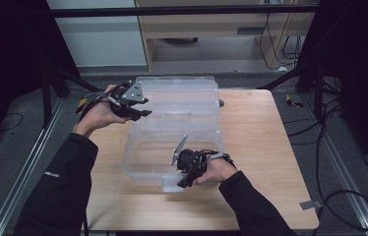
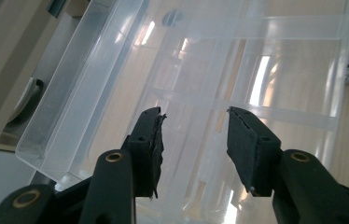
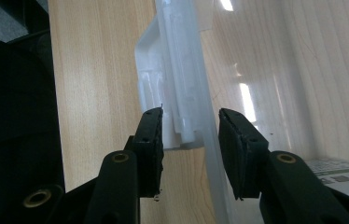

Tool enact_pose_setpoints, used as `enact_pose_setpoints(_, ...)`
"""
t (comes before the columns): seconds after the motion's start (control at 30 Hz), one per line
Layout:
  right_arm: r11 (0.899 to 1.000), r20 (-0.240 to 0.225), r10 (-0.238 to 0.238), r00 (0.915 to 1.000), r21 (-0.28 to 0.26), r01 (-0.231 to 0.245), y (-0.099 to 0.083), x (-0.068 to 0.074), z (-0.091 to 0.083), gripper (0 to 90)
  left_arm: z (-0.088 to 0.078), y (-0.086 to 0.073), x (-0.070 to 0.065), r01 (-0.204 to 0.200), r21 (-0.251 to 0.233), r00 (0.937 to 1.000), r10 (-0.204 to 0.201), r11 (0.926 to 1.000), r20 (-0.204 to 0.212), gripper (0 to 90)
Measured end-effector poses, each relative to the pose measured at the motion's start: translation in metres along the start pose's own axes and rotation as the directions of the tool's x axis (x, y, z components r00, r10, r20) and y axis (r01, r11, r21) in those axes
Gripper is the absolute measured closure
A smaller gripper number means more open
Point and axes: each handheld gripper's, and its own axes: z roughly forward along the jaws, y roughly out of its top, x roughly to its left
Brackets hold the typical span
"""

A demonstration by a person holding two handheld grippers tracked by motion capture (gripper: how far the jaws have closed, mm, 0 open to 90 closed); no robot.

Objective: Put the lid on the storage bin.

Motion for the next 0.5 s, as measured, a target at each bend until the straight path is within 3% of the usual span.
enact_pose_setpoints(0.5,1.0,-0.007,0.0,1.0,0.006,0.0,0.0,-0.001,0.0,61.1,0.024,0.002,0.005,-0.026,0.047,0.9996,0.026,0.9986,0.007,59.4)
